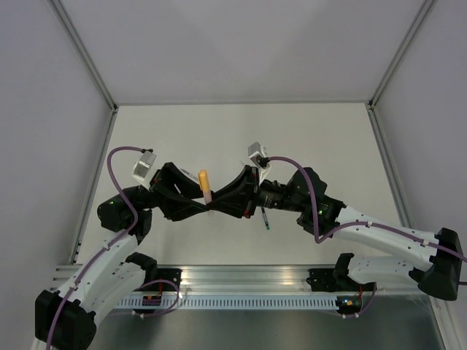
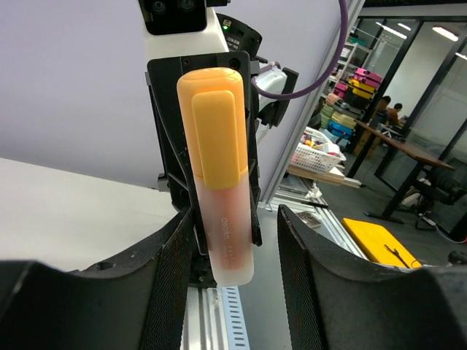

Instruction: Insert the pens into the pen caps

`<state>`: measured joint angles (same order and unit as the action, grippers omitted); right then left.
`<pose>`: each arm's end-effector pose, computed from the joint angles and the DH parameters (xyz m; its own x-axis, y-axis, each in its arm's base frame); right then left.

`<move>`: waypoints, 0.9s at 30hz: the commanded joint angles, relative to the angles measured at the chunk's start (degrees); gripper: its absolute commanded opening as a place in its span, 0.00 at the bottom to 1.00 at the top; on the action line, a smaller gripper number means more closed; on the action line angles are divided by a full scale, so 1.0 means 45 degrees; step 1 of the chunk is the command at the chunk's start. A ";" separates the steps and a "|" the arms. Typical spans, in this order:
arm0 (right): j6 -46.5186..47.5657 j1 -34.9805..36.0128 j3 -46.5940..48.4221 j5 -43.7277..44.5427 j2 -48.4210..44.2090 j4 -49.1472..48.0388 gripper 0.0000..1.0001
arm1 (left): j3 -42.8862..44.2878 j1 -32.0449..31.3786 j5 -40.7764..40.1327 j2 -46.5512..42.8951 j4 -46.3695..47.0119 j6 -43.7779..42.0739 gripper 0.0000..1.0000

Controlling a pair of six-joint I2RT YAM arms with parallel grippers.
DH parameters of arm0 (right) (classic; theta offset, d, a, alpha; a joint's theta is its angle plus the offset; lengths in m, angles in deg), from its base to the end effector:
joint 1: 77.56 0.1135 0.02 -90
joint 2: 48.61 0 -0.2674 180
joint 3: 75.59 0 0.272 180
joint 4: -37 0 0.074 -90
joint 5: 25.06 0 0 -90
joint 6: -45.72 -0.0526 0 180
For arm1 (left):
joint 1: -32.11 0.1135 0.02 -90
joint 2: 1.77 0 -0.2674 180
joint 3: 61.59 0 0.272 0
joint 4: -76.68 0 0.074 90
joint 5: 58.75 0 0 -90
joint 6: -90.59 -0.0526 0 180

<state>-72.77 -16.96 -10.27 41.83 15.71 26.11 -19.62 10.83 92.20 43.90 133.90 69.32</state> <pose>0.1272 0.2679 0.3844 -0.3833 0.2135 -0.8986 -0.9182 0.0171 0.3957 0.1359 -0.1023 0.3673 -0.3437 -0.3517 -0.8707 0.9378 -0.1762 -0.2991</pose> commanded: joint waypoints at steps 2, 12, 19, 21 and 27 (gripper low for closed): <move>0.0004 -0.0263 0.0348 0.0704 0.0610 0.0156 0.00 | 0.0164 -0.0135 0.0304 -0.0617 0.0217 -0.0761 0.52; -0.0055 -0.0263 0.0348 0.0527 0.0923 0.0136 0.00 | 0.0515 -0.0135 0.0011 -0.1106 -0.2694 -0.2363 0.53; -0.0055 -0.0263 0.0289 0.0410 0.1001 0.0233 0.00 | 0.0612 -0.0135 -0.0067 -0.1145 -0.3142 -0.2441 0.47; -0.0075 -0.0263 0.0289 0.0351 0.1020 0.0214 0.00 | 0.0691 -0.0135 -0.0126 -0.1203 -0.3395 -0.2519 0.54; -0.0289 -0.0263 0.0035 0.0273 0.0806 -0.0058 0.00 | 0.0672 -0.0135 -0.0594 -0.1554 -0.3553 -0.2617 0.59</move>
<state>-73.47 -17.35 -9.77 41.41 19.33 26.44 -19.42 10.96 90.65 38.80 116.04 59.02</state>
